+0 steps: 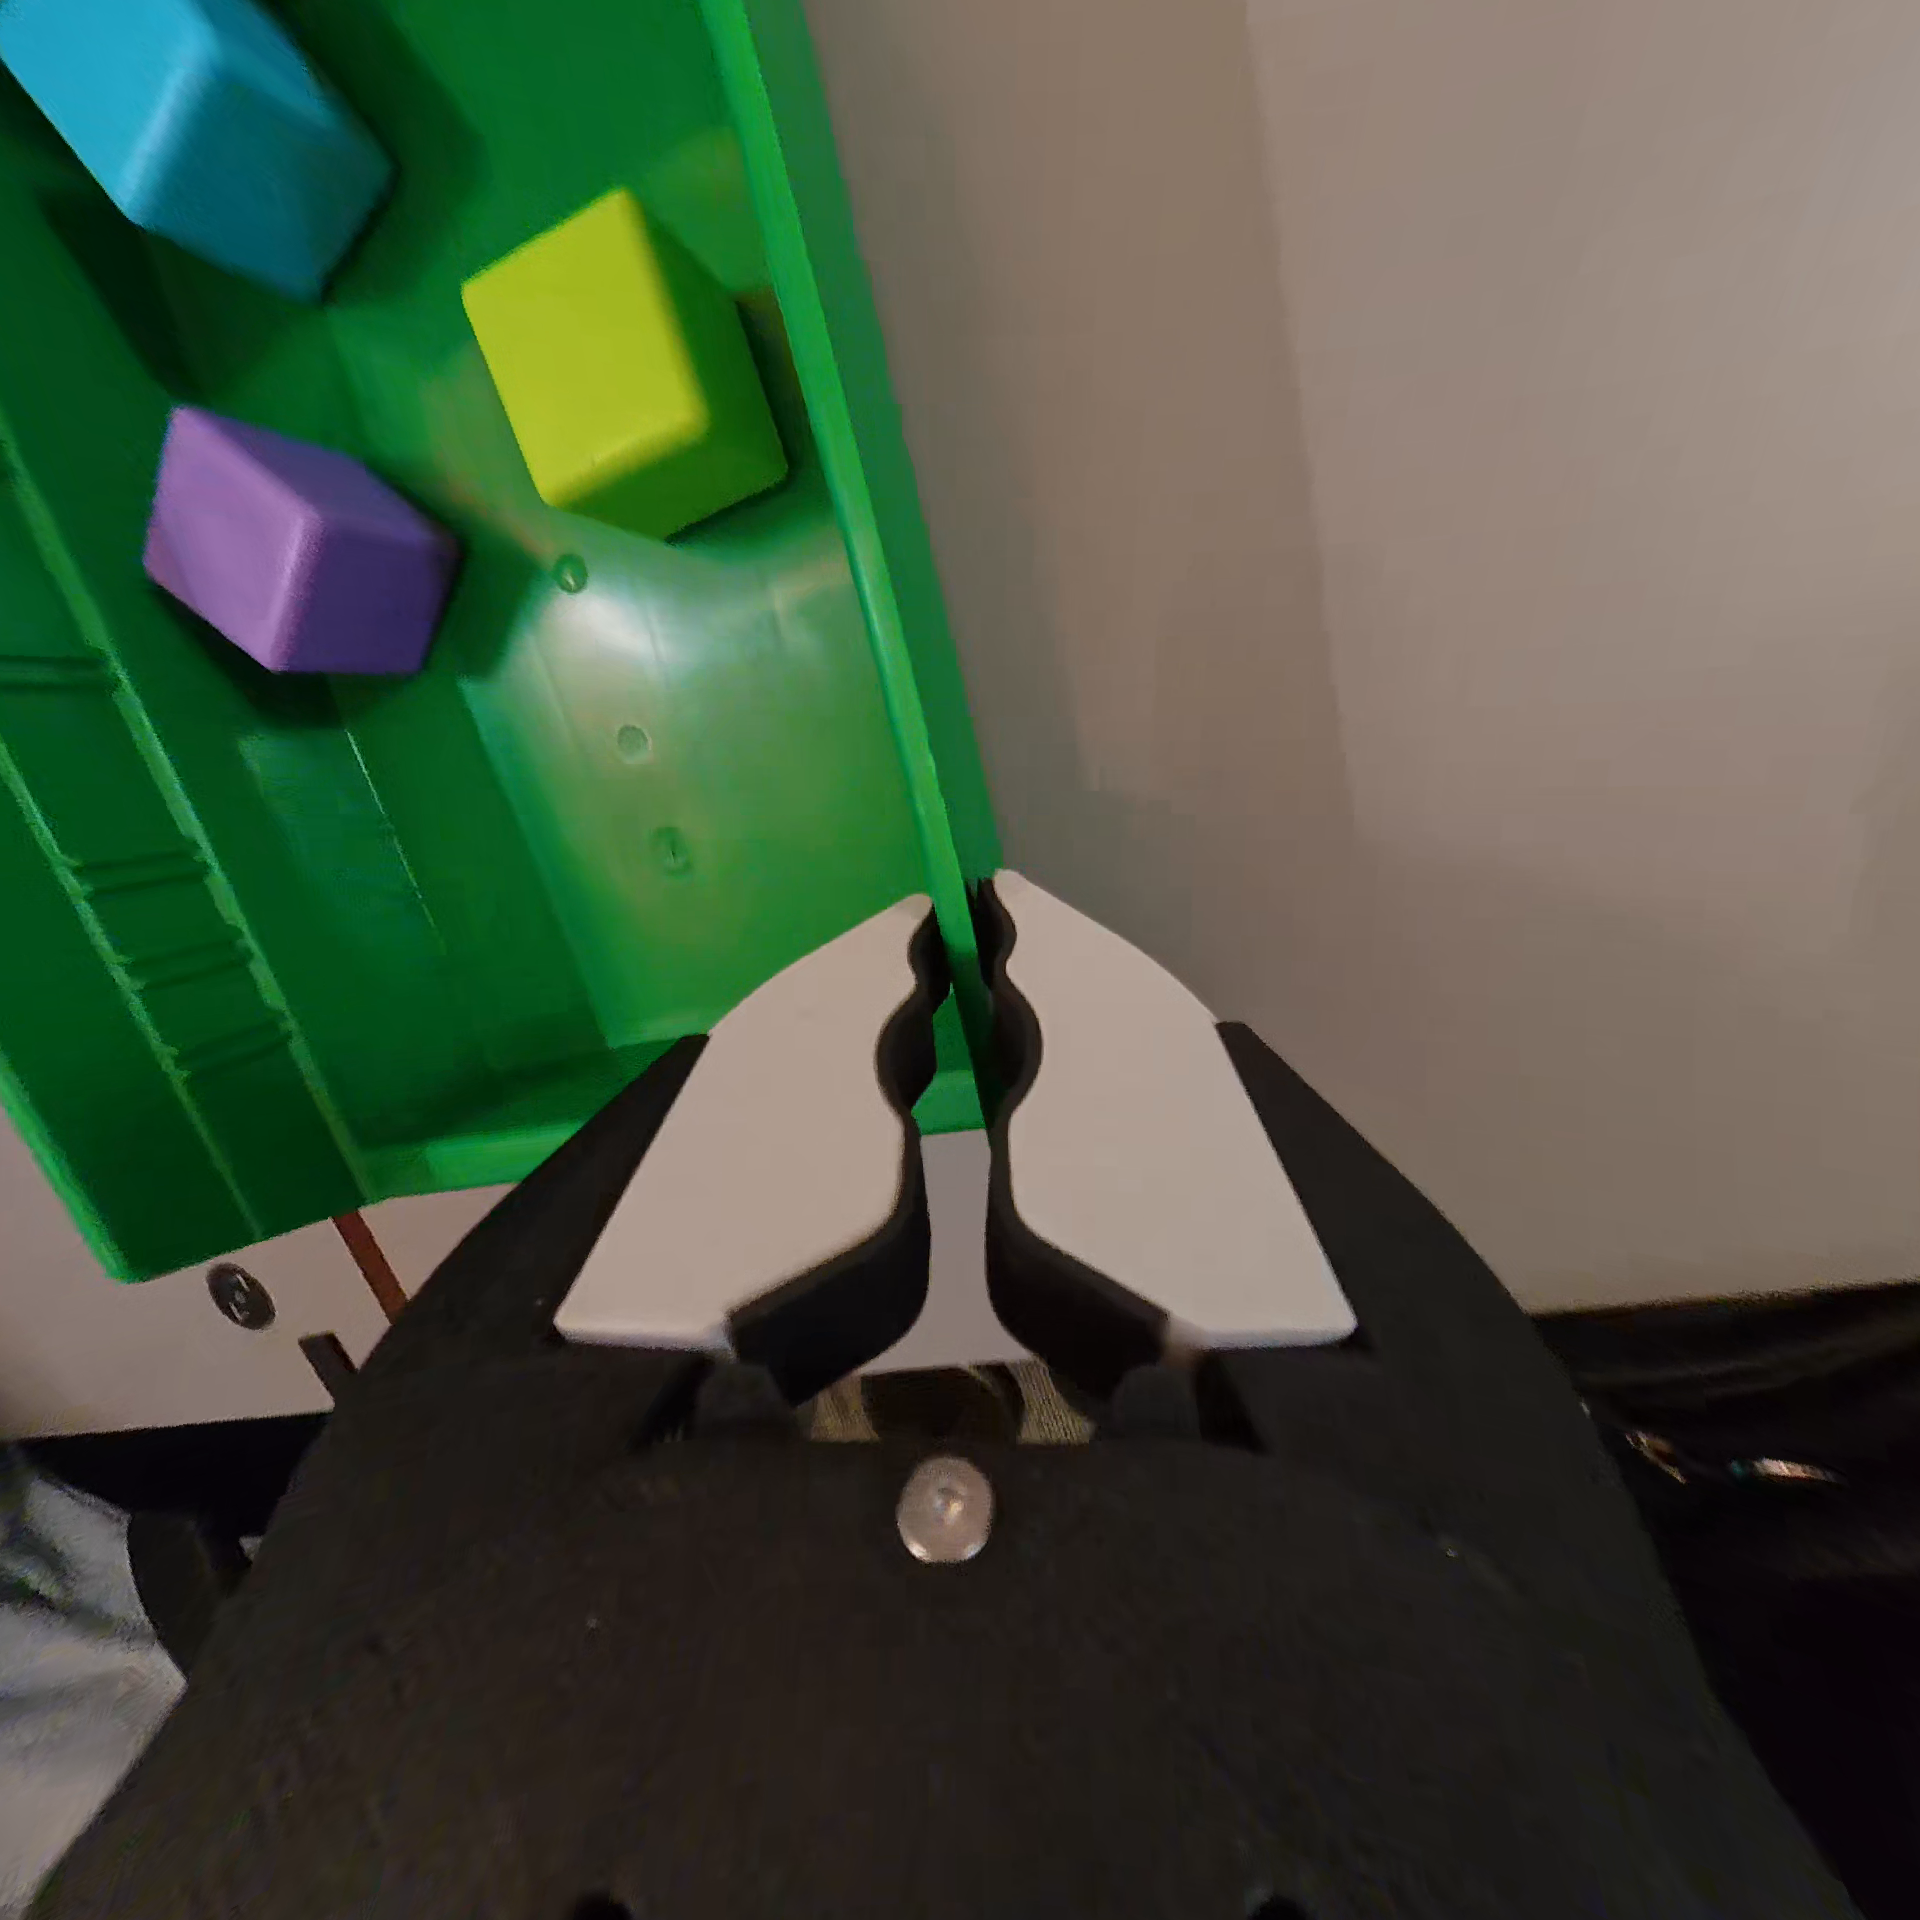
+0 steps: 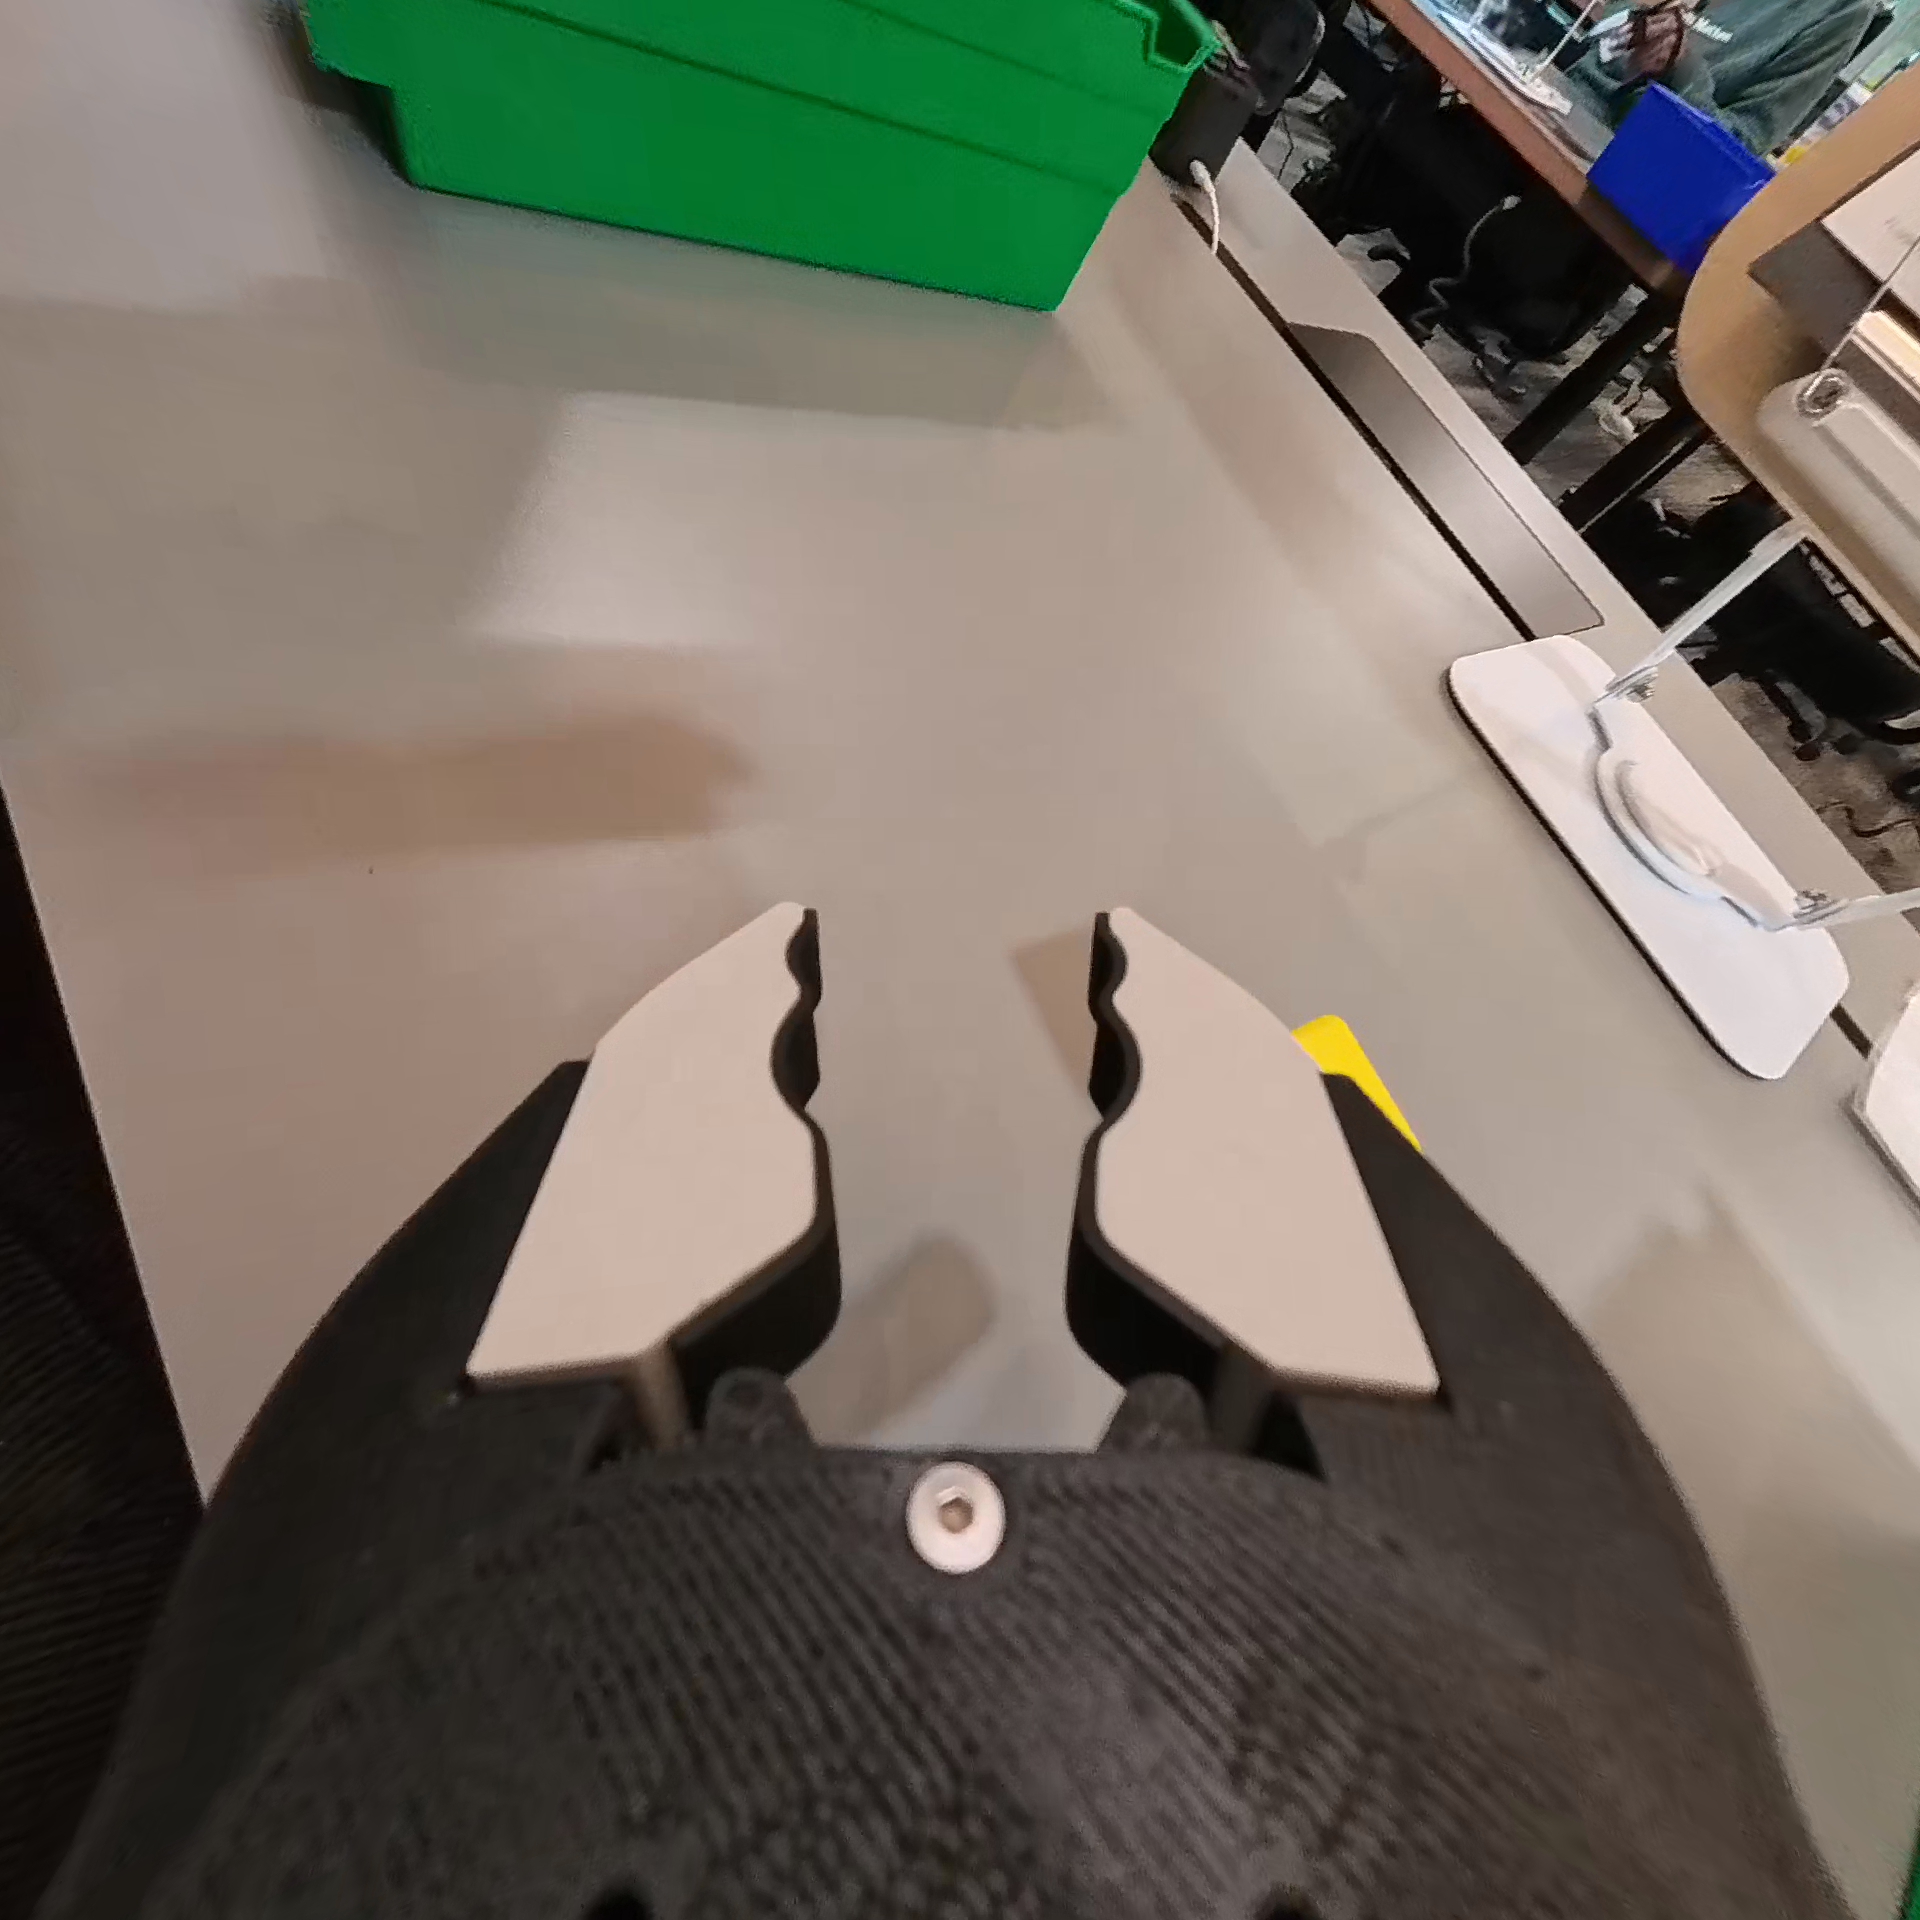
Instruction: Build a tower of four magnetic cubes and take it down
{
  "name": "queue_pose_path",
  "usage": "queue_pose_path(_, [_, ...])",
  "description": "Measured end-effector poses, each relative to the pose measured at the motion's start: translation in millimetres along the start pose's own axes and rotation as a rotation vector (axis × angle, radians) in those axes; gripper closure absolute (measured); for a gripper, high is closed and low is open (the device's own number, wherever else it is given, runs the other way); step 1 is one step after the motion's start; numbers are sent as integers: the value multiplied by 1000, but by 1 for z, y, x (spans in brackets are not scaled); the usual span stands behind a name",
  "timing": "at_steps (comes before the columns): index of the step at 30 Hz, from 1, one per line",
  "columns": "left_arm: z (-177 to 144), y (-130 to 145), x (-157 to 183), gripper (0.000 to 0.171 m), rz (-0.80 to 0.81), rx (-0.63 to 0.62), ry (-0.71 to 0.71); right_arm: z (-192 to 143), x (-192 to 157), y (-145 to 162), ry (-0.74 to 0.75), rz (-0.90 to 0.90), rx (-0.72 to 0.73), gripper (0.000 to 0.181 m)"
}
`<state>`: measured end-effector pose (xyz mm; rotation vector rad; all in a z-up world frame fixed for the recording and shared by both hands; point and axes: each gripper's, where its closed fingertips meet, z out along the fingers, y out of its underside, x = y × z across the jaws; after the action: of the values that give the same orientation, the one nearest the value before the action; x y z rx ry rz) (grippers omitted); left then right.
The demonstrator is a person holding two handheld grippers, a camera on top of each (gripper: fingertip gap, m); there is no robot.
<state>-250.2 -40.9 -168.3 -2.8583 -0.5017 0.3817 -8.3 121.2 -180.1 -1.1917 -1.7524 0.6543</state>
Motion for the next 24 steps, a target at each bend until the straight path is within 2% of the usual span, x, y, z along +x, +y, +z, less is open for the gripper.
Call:
queue_pose_path(5, [-7, 20, 8, 165, 44, -113, -12, 1, -1, 0, -1, -1, -2, 131])
queue_pose_path(8, [-10, 20, 20, 164, 93, -112, 14, 1, -2, 1, -1, -9, -6, 131])
queue_pose_path(12, [-19, 11, 34, 138, 132, -34, 109, 1, -1, 2, 2, -12, -9, 131])
queue_pose_path(15, [-44, -2, 37, 127, 118, 120, 215, 1, 0, 2, 2, -4, -7, 130])
queue_pose_path(17, [-65, -9, 14, 122, 46, 249, 196, 1, 1, 2, 3, -1, -5, 130])
queue_pose_path(20, [-90, -5, -54, 117, -168, 418, 55, 1, 0, 2, 0, 1, -5, 131])
queue_pose_path(22, [-92, 12, -105, 114, -336, 482, -40, 2, -1, 2, -2, -6, -8, 131])
queue_pose_path(24, [-76, 38, -140, 112, -482, 479, -54, 2, -3, 2, -2, -13, -12, 131])
